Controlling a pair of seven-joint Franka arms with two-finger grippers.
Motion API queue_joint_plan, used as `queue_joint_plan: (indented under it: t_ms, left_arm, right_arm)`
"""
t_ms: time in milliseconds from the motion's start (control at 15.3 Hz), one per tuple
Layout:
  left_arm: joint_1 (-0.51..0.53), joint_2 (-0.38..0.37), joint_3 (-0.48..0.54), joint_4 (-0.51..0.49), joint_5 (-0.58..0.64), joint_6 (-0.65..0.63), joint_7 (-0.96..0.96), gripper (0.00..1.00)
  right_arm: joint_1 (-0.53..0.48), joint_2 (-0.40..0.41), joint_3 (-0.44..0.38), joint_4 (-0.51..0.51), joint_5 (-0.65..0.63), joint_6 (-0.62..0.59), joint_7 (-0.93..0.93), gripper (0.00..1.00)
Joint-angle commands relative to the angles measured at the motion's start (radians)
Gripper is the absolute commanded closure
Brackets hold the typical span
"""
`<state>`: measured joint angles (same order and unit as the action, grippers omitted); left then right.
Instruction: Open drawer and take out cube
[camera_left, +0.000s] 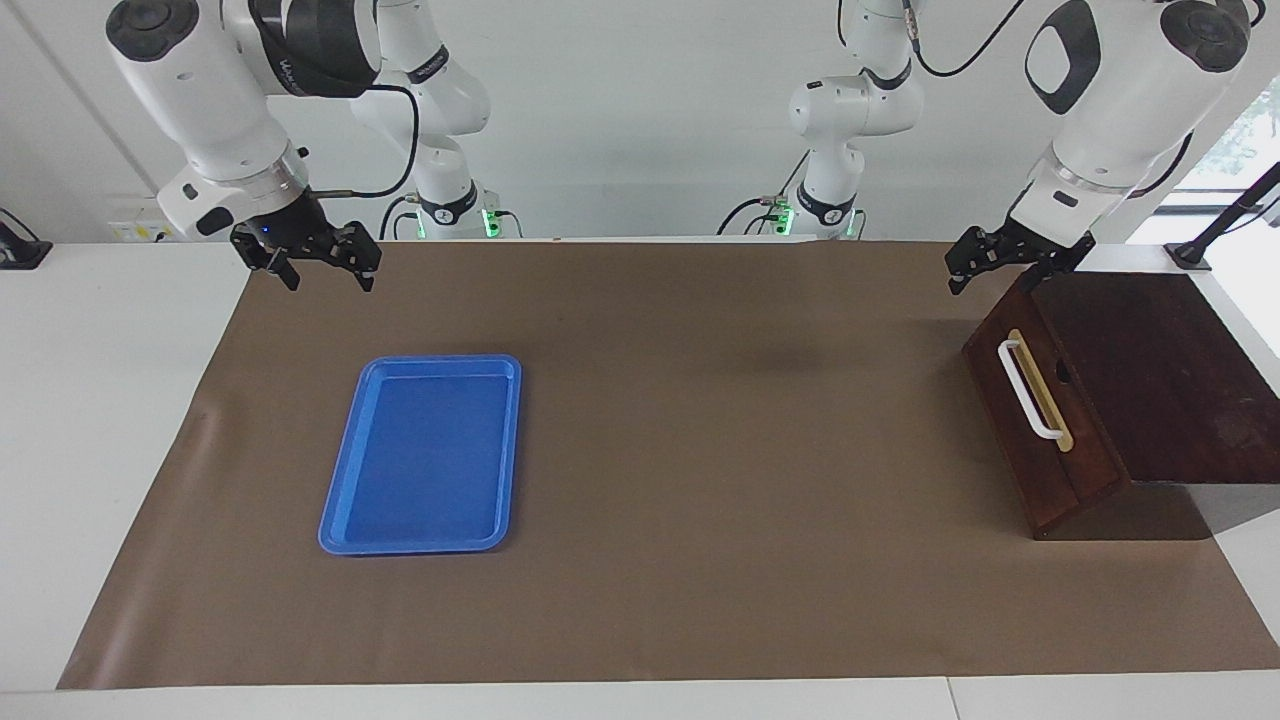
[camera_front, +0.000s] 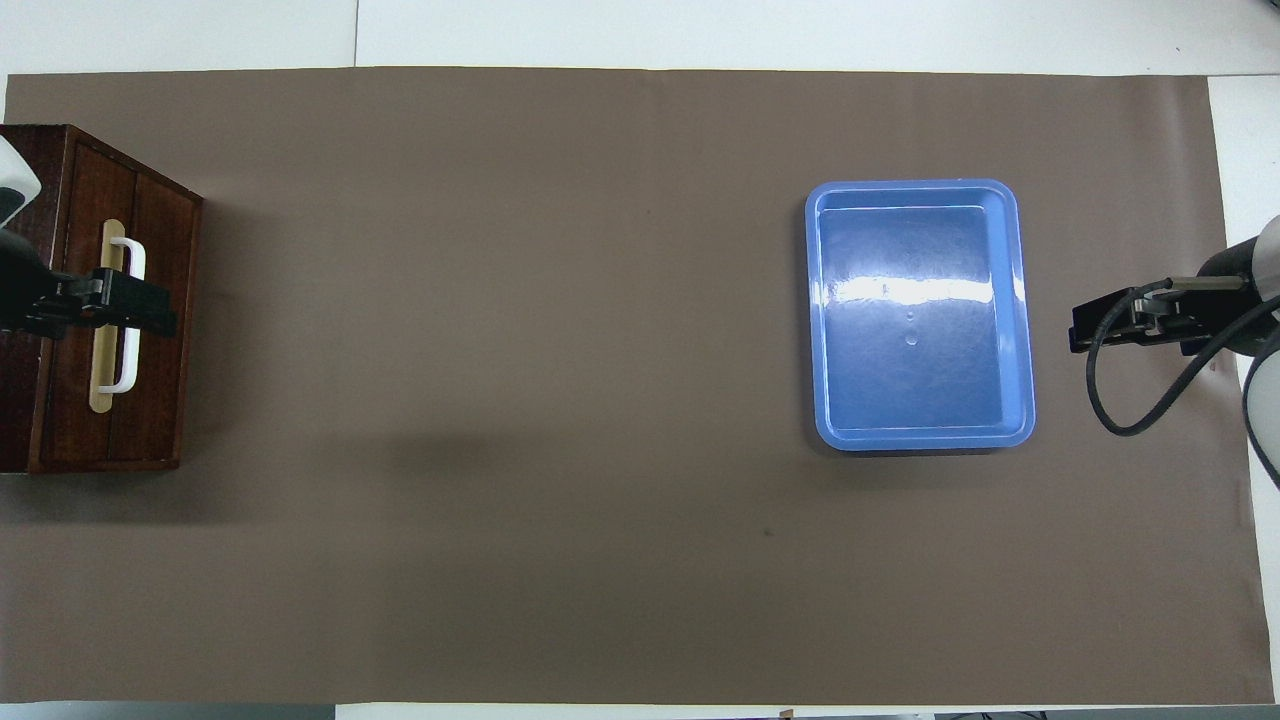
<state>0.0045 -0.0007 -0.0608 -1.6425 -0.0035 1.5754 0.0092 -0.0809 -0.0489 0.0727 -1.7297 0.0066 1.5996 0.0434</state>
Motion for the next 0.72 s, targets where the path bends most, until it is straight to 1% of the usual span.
queue_joint_plan:
  t_ms: [0,393,524,655]
  left_arm:
    - [-0.008,0.002,0.010,0.006,-0.003,0.008,0.000,0.00]
    - [-0.008,-0.004,0.009,-0.010,0.000,0.014,0.000,0.00]
    - [-0.003,-0.010,0.010,-0.037,0.006,0.061,-0.003,0.00]
    - [-0.009,-0.022,0.007,-0.084,0.077,0.118,-0.009,0.00]
  right_arm:
    - [-0.002,-0.023,0.006,-0.025,0.013,0.005,0.018,0.00]
    - [-0.002,-0.023,0.006,-0.025,0.013,0.005,0.018,0.00]
    - [-0.002,-0.023,0.004,-0.025,0.013,0.005,0.018,0.00]
    - [-0.002,-0.023,0.006,-0.024,0.013,0.005,0.018,0.00]
